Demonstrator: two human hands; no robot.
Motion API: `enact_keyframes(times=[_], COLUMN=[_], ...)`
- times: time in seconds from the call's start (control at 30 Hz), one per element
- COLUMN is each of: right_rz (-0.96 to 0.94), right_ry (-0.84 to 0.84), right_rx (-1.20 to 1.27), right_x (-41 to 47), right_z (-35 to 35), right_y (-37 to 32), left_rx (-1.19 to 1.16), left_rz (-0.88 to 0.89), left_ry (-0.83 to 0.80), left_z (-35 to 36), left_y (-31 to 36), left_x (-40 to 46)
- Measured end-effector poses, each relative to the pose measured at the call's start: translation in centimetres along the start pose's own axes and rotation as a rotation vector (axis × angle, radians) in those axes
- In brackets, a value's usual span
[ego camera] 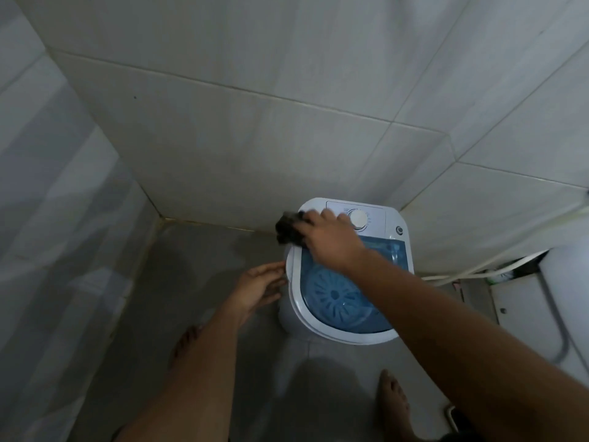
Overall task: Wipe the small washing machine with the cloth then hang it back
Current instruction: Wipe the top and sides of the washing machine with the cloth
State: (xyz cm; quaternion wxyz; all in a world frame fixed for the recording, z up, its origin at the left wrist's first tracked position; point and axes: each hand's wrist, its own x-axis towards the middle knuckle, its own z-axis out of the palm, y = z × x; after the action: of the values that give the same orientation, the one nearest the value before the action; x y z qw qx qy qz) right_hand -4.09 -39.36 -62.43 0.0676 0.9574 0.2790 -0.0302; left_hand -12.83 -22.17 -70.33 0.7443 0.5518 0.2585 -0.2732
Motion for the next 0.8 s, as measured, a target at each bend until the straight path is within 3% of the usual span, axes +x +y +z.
enact_keyframes(times=[0.13,0.2,0.37,0.53,0.73,0.8], right_rz=[0.288,0.341,0.095,-0.077,0.310,0.301], right_ry=[-0.018,-0.002,0.082,0.004,-0.132,-0.145], right_rx=[0.027,0.060,0.081,-0.094,-0.117,-0.091], right_x=[5.1,5.3,-1.7,-4.1,4.8,5.2], right_z=[-0.8,-0.4,1.7,0.5,-3.1,-2.8], right_y=[2.4,1.9,-1.3,-0.9,2.7,1.9], left_rx=[0.099,0.103,0.055,0.029,0.119,0.129], left_rz=[0.082,0.088,0.057,0.065,0.127,0.143], left_ry=[-0.001,-0.005,-0.018,-0.003,-0.012,-0.008], left_z=[0.2,0.3,0.3,0.6,0.3,0.4], left_y=[0.1,0.1,0.1,0.2,0.1,0.3], left_x=[-0.2,-0.1,-0.1,-0.4,-0.6,-0.7])
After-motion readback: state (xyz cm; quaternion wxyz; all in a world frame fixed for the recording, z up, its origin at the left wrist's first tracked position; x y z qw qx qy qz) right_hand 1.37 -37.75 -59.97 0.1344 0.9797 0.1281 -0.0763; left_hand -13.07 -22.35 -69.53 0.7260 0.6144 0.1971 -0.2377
